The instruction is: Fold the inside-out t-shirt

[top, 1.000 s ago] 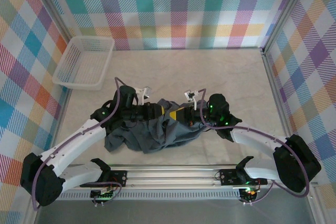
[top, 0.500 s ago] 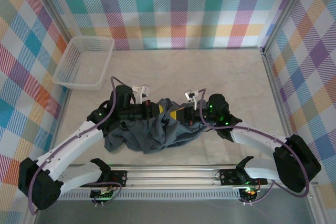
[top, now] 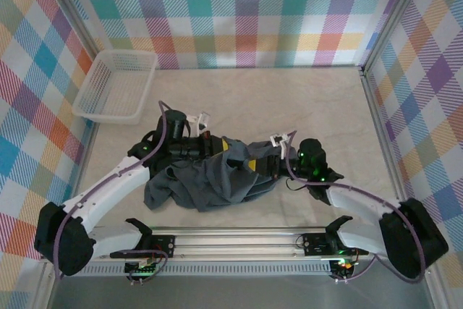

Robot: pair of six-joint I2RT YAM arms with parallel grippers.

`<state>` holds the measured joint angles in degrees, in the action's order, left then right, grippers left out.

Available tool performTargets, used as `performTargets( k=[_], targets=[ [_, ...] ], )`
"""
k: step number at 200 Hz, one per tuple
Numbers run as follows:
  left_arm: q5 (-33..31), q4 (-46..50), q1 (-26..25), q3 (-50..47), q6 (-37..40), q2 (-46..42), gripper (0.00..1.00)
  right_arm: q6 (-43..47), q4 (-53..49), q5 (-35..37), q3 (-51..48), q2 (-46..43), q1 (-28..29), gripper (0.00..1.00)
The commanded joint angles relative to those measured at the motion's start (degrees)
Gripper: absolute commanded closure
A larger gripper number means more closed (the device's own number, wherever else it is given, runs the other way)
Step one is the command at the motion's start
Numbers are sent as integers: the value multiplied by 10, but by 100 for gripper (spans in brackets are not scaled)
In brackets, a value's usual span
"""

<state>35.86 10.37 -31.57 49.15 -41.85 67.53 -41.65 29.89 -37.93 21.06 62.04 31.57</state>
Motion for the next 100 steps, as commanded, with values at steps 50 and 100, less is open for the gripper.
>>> performTargets(
  k=[50, 100],
  targets=[
    [11, -23, -21, 8, 10, 37, 100, 233, -326, 457, 83, -149, 175, 40],
    [12, -16, -24, 14, 15, 43, 100, 262, -468, 493, 237, 32, 185, 28]
  ],
)
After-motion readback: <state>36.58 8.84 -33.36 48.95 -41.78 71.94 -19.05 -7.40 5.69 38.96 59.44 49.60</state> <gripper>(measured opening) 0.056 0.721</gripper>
